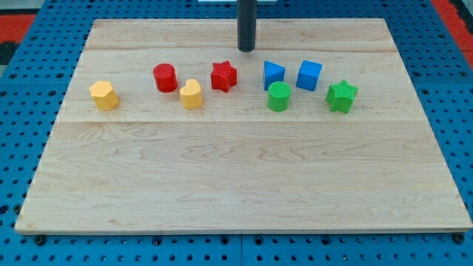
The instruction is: Nudge the blue triangle right a bit
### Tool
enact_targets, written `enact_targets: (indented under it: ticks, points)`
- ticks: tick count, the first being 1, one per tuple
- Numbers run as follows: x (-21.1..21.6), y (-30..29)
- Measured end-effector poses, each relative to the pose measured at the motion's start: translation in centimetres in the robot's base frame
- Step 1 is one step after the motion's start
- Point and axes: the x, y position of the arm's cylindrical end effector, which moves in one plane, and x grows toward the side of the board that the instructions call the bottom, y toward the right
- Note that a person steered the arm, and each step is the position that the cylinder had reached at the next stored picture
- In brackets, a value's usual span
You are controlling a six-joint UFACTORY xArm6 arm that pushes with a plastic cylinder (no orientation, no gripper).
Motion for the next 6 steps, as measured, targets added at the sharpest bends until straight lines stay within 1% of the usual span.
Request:
enact_targets:
  ticks: [1, 2, 3, 4, 5, 6]
  points:
    - [3.5, 0.9]
    - [5.8, -0.1]
    - [6.9, -5.5]
    - [6.9, -10.8]
    - [8.1, -9.3]
    - [11.0, -9.5]
